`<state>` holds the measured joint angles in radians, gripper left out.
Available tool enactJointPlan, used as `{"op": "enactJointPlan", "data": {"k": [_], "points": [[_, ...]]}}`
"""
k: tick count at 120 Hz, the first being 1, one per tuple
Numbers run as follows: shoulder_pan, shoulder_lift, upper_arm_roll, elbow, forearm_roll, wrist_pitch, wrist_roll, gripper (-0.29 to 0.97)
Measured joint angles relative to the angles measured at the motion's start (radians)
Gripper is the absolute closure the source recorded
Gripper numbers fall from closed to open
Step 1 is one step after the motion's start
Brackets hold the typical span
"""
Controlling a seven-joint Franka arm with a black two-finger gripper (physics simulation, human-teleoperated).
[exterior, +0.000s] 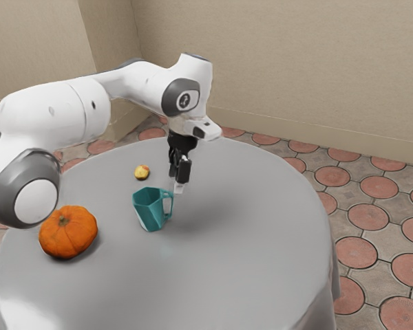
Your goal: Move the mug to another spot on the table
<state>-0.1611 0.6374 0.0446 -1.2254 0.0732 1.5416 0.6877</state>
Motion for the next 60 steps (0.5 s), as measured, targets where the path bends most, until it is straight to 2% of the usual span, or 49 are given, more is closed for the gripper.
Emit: {"op": "enactJointPlan", "data": {"k": [13,34,60], "points": [[0.006,-0.165,0.003,-0.132,-0.081,0.001,0.0,0.02],[-0.002,-0.395,0.025,-0.242,-0.113,0.005,0.035,0.01],[0.009,-0.472,0.039,-0.256,-0.121,0.011,0.087,0.0]]}}
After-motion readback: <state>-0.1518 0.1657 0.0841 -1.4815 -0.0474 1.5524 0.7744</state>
